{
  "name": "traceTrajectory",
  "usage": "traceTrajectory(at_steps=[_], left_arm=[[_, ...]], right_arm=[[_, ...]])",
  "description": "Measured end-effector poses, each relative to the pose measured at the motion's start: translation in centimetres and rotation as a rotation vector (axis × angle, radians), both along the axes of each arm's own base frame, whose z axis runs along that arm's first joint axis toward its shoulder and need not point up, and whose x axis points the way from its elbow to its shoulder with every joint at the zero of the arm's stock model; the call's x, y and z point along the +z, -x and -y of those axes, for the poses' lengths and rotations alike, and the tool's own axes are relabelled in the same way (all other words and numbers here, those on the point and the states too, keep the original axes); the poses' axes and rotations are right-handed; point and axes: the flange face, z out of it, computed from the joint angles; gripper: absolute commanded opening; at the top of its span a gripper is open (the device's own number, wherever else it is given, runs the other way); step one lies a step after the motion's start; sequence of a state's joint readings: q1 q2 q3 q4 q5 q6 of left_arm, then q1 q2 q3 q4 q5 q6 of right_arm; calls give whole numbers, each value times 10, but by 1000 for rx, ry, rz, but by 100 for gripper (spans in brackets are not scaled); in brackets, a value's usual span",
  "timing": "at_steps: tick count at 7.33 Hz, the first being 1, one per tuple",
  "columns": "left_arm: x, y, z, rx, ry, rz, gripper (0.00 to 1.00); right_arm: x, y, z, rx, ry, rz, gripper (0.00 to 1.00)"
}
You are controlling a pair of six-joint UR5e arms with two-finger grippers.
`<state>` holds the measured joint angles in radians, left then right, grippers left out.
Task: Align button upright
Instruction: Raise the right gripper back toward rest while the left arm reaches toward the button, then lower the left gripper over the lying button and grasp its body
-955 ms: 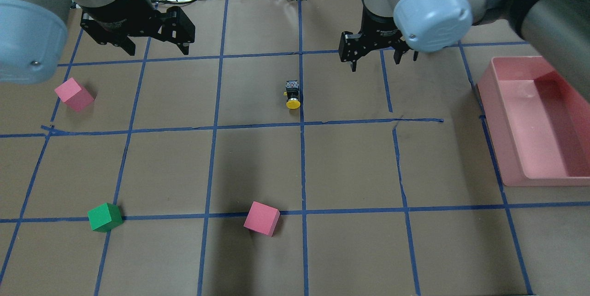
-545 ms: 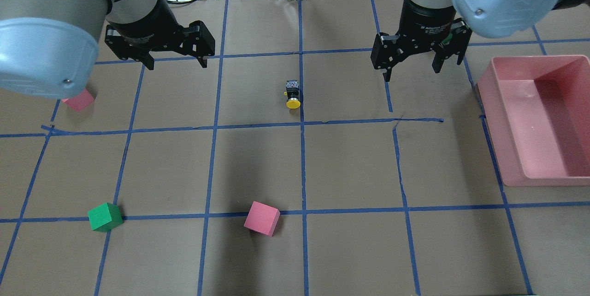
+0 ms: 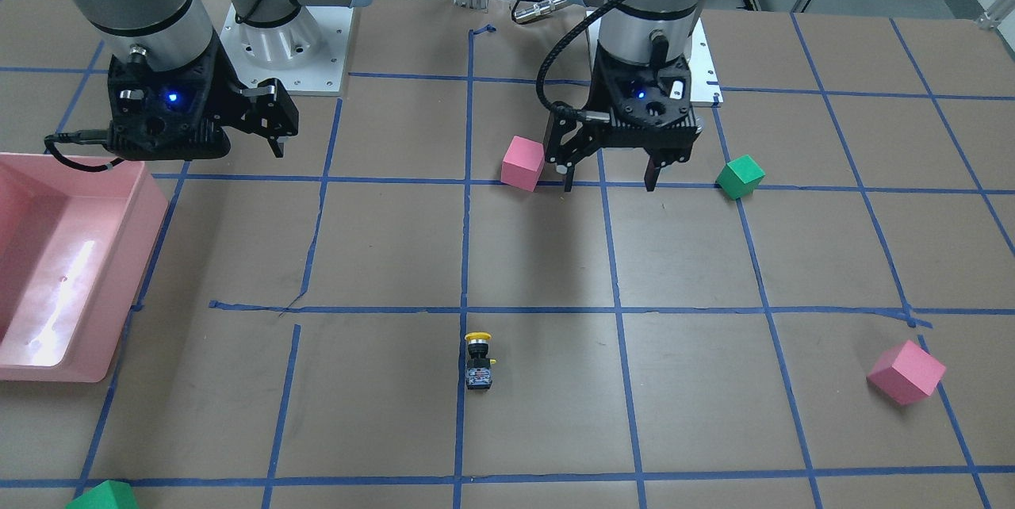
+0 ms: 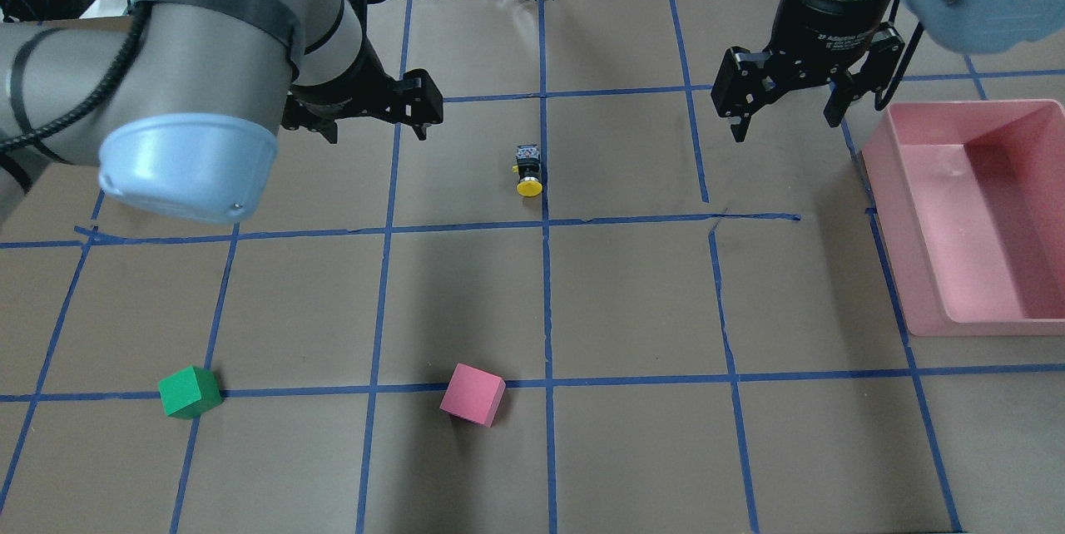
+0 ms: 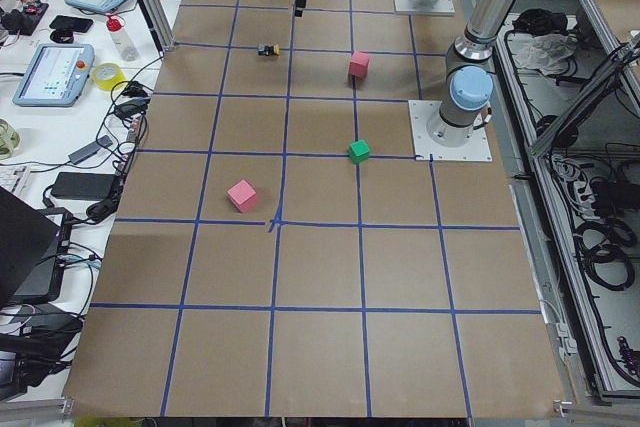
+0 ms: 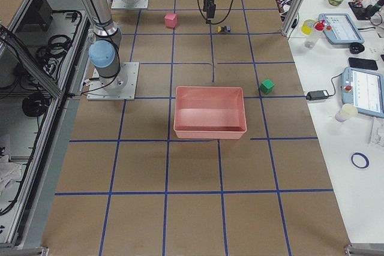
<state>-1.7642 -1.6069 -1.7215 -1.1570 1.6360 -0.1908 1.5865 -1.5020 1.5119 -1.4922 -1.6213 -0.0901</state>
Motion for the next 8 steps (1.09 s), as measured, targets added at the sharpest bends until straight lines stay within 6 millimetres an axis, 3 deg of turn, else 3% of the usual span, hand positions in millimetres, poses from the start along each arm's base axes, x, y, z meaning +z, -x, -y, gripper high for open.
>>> traceTrajectory(at_steps=[4,8], left_arm=[[-93,32,3,5,142,-51,100],[-203,63,1,-27,270,-99,100]], right_arm=[[3,6,0,14,7,5,100],[6,5,-1,14,16,5,100]])
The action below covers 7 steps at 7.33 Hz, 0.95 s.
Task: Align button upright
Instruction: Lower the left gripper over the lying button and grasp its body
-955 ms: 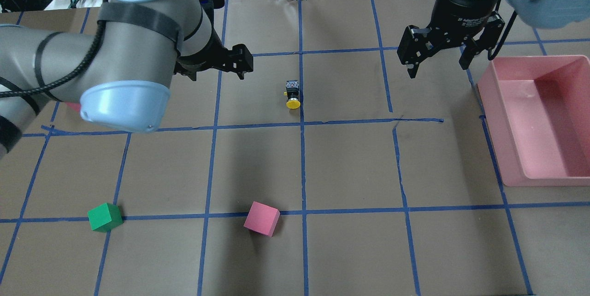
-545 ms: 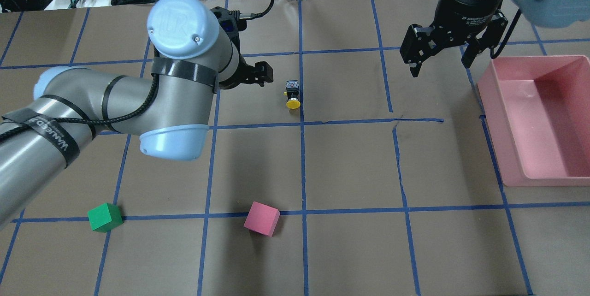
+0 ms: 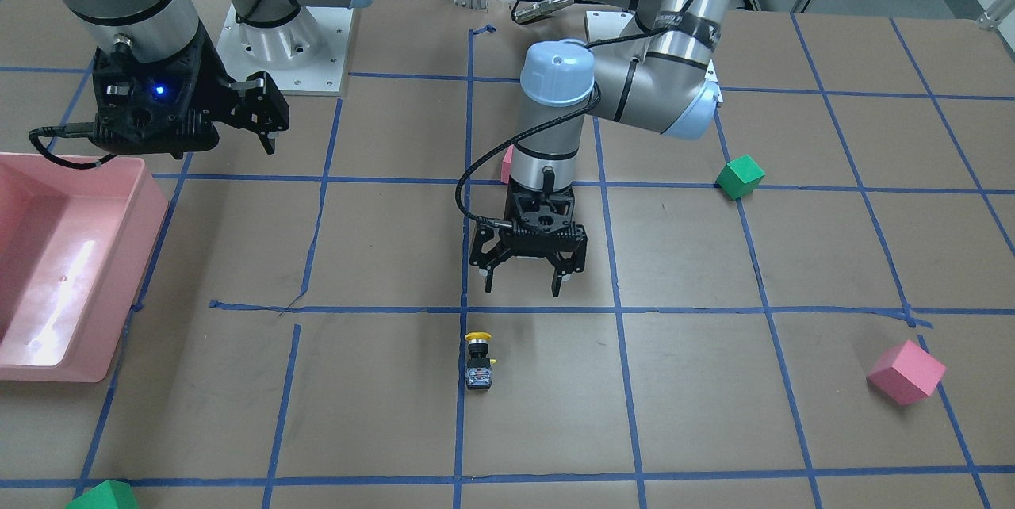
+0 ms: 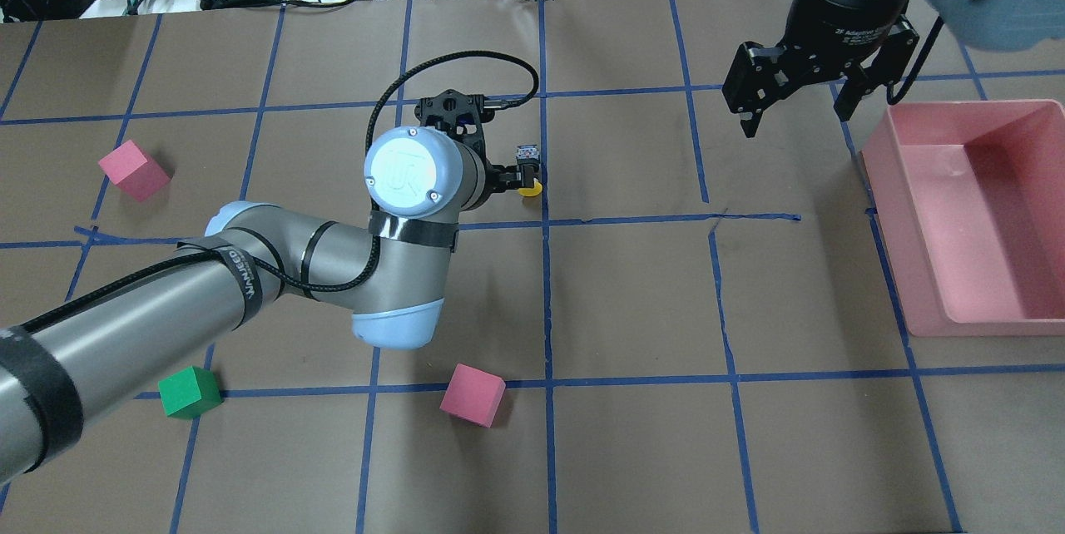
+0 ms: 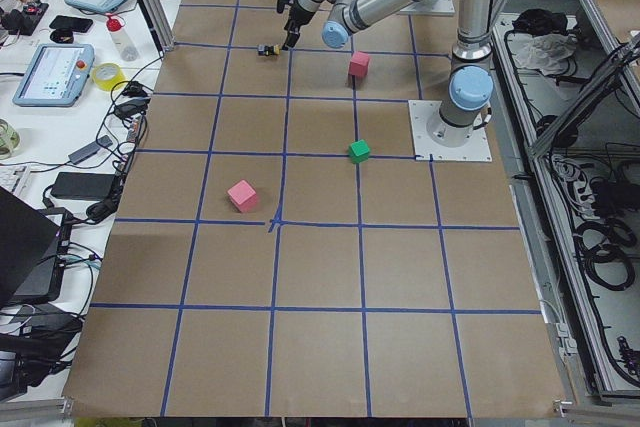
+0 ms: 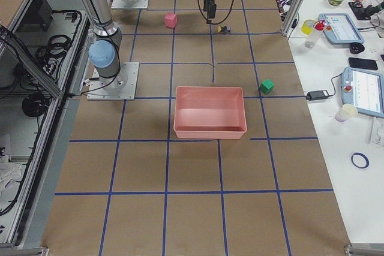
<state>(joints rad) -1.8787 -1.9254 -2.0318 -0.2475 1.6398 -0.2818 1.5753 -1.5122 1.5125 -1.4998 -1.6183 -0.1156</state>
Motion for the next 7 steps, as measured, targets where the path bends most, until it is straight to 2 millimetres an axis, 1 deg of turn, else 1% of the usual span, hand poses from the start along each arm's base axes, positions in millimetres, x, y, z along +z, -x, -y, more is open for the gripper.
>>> traceTrajectory(at_steps=[2,4,5,6,7], left_arm=[[-36,7,8,-2,63,-22,99],[-65,11,13,-5,125,-45,98],[-75,14,15,-8,147,-52,97],[-80,18,21,-13,166,-60,97],[-81,27,28,-24,183,-67,94]], right_arm=[[1,0,-1,1,-1,0,100],[1,0,-1,1,-2,0,100],[0,0,-1,2,-3,0,100],[0,0,-1,4,-3,0,100],[0,0,-1,4,-3,0,100]])
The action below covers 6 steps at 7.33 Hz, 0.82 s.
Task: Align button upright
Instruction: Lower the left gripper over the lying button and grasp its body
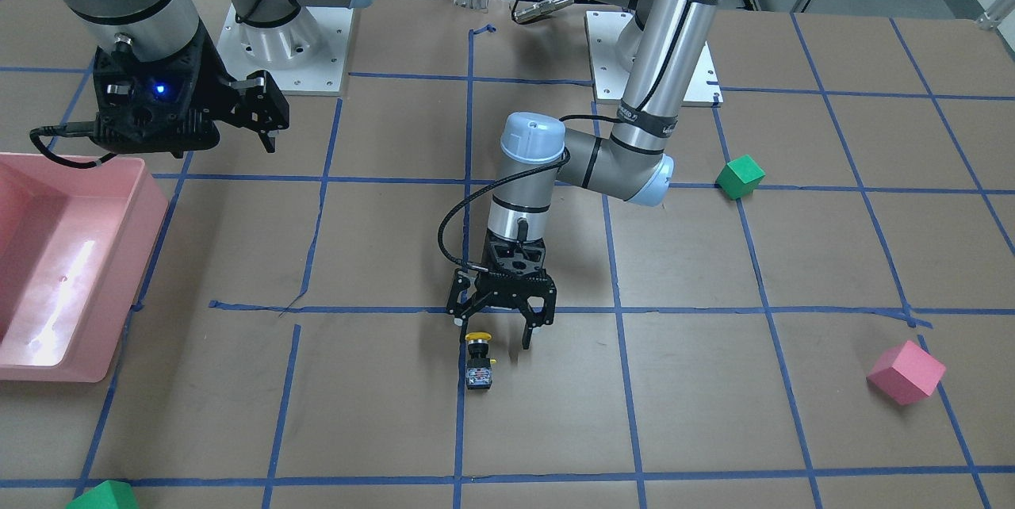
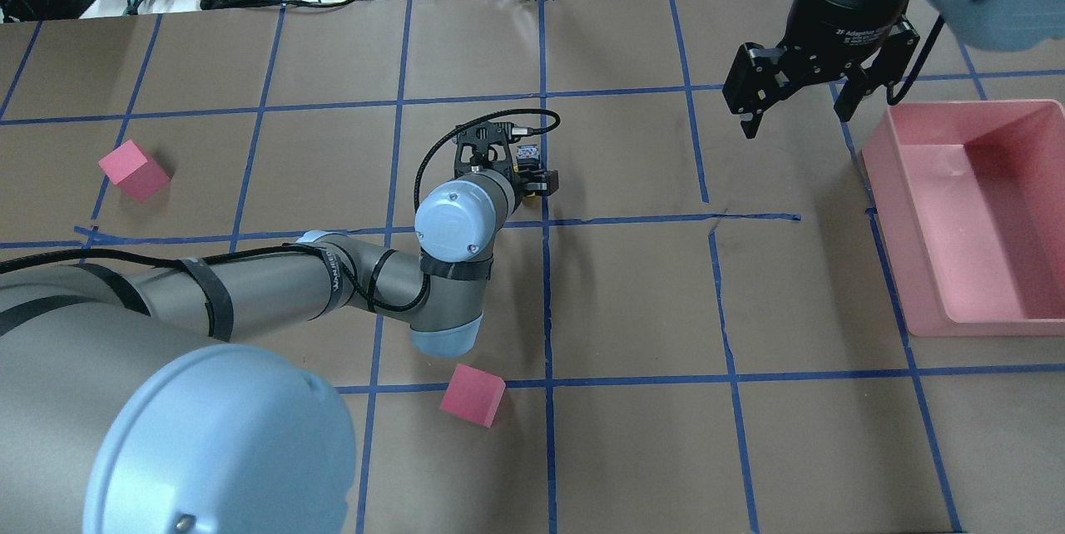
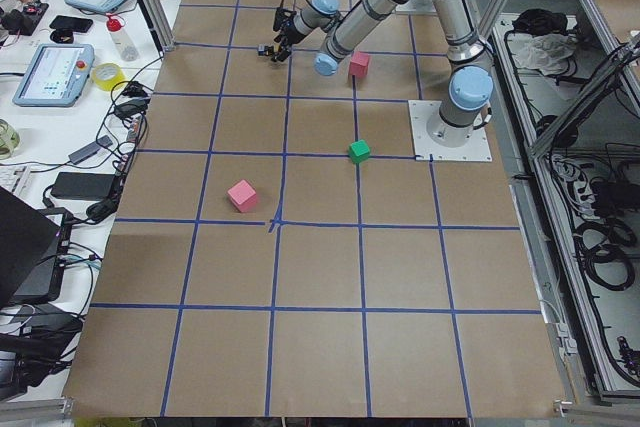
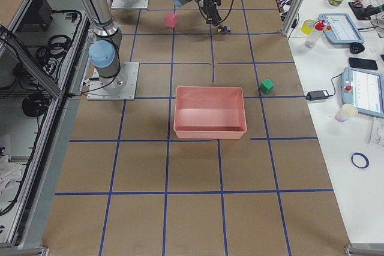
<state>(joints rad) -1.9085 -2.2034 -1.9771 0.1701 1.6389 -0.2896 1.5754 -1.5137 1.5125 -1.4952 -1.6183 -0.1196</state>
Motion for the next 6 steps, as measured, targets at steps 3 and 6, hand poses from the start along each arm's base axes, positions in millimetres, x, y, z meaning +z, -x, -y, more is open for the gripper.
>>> traceTrajectory(at_steps=[3,6], left_arm=[[-8,15,6,-41,14,23,92],[-15,12,-2,-42,18,50,61]], right_arm=[[-1,0,1,1,3,0,100],[0,0,1,-1,6,0,100]])
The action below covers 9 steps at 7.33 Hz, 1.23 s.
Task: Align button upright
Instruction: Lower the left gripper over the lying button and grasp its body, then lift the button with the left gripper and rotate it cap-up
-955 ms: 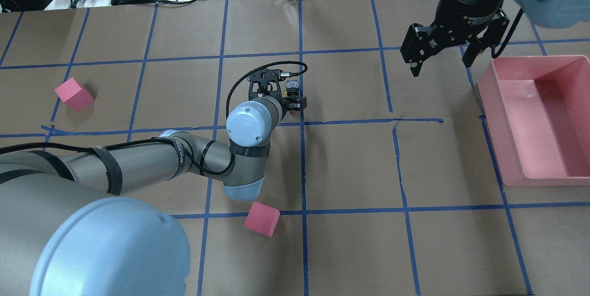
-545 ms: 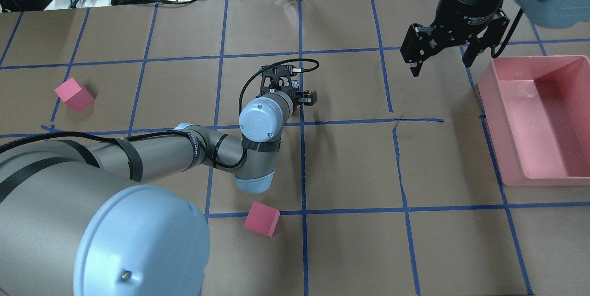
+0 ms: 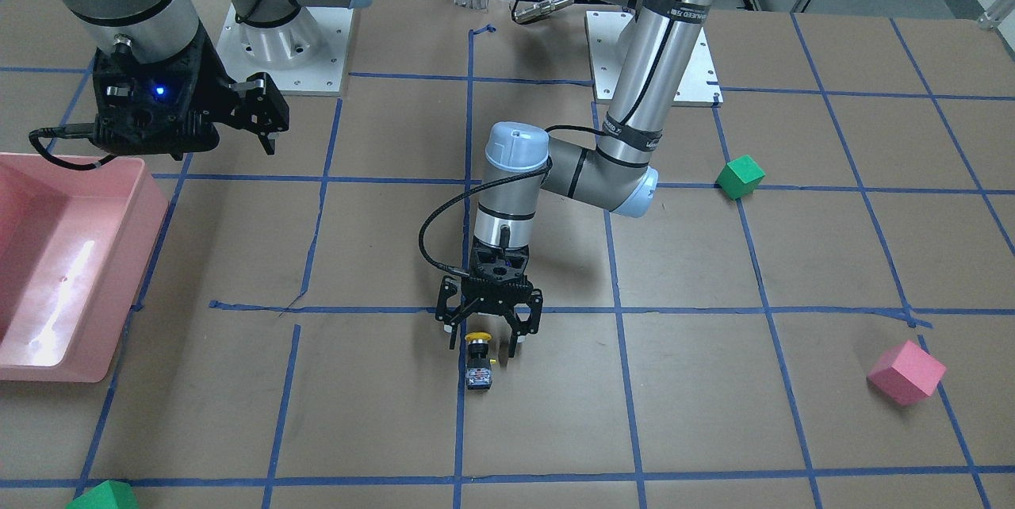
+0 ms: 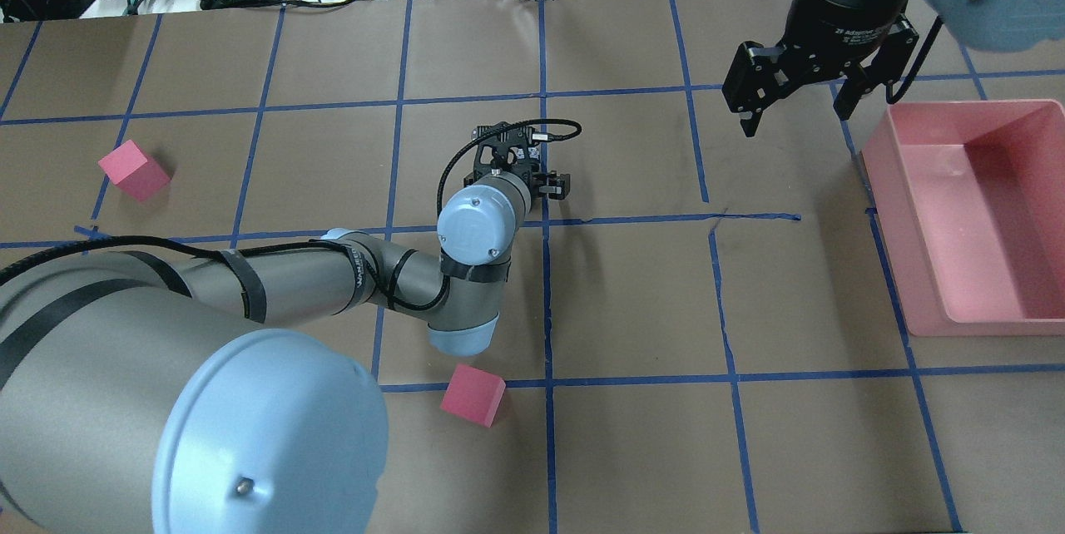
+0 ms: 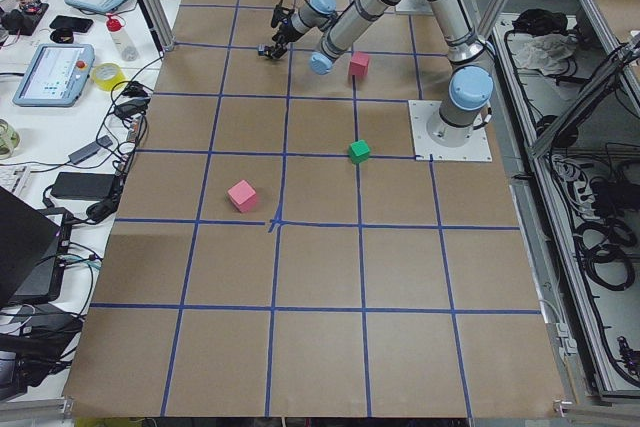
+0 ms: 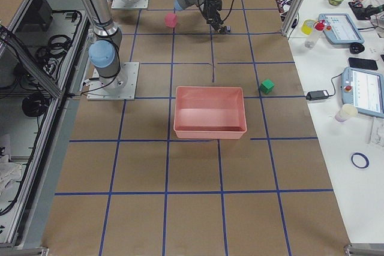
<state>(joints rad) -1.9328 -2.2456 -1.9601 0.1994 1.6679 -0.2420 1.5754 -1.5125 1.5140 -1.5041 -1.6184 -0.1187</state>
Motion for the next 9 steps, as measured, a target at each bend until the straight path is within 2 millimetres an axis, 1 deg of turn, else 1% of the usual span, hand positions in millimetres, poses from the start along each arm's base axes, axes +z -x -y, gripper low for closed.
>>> traceTrajectory(at_steps=[1,2,4,5,7,8,9], left_arm=[[-1,0,-1,0,-1,1,55],[-2,0,-1,0,-3,1,41],[-5,-1,-3,-2,-9,4,19],[-4,-1,-4,-1,-11,2,3],[16,1,0,5,-11,-6,0],[30,3,5,9,-35,1,0],[49,7,14,22,-79,9,0]], right_arm=[[0,0,0,0,0,0,100],[0,0,0,0,1,0,100],[0,0,0,0,2,0,100],[0,0,0,0,2,0,100],[0,0,1,0,4,0,100],[0,0,1,0,5,0,100],[0,0,1,-3,6,0,100]])
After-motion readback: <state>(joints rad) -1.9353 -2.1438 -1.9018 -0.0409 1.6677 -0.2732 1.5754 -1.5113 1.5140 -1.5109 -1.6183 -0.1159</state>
